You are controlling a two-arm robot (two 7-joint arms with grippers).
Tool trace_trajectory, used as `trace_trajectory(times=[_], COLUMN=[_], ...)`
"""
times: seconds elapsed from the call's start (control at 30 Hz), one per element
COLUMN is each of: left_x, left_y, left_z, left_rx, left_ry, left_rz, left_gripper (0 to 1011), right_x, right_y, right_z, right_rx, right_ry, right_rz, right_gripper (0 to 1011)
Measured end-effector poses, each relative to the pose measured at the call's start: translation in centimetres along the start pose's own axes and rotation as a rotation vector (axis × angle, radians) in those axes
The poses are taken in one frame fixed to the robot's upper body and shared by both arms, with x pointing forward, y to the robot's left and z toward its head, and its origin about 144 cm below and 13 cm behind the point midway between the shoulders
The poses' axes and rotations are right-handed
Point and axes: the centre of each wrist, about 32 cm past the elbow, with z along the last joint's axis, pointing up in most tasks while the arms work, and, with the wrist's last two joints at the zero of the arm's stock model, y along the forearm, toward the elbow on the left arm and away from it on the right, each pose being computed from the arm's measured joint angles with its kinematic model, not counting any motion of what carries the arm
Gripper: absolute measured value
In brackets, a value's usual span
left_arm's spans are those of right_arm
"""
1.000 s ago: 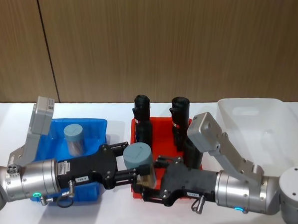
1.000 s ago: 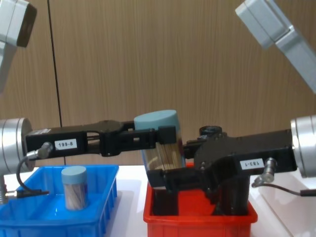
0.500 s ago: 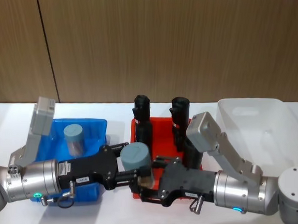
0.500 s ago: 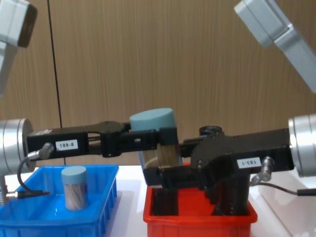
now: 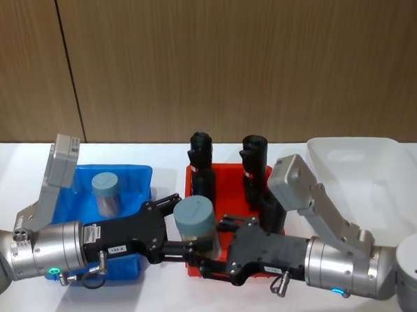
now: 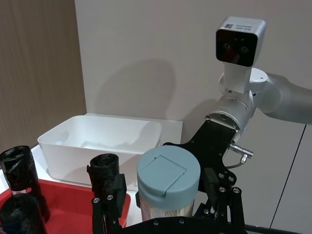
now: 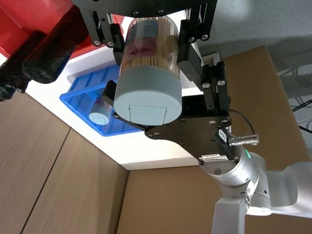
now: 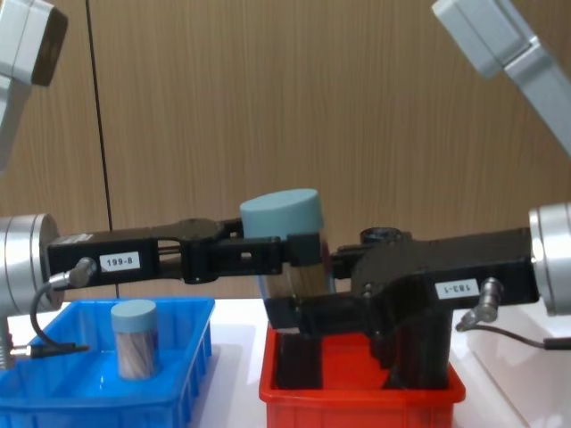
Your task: Pick the cotton swabs from the blue box and place them into the white box.
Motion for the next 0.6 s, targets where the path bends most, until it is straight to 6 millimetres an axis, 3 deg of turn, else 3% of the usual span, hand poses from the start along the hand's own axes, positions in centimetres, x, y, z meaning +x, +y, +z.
trace_trajectory(times=[0.6], left_x=[0.0], left_y=[0.0], left_z=[0.0], left_rx=[-0.002], left_ry=[0.000], left_rz=[0.000], left_gripper=[1004], right_x=[0.7], right_y=[-2.6], right_z=[-1.2], right_rx=[0.007], right_ry=[0.036], right_rz=[-0.099], right_gripper=[644])
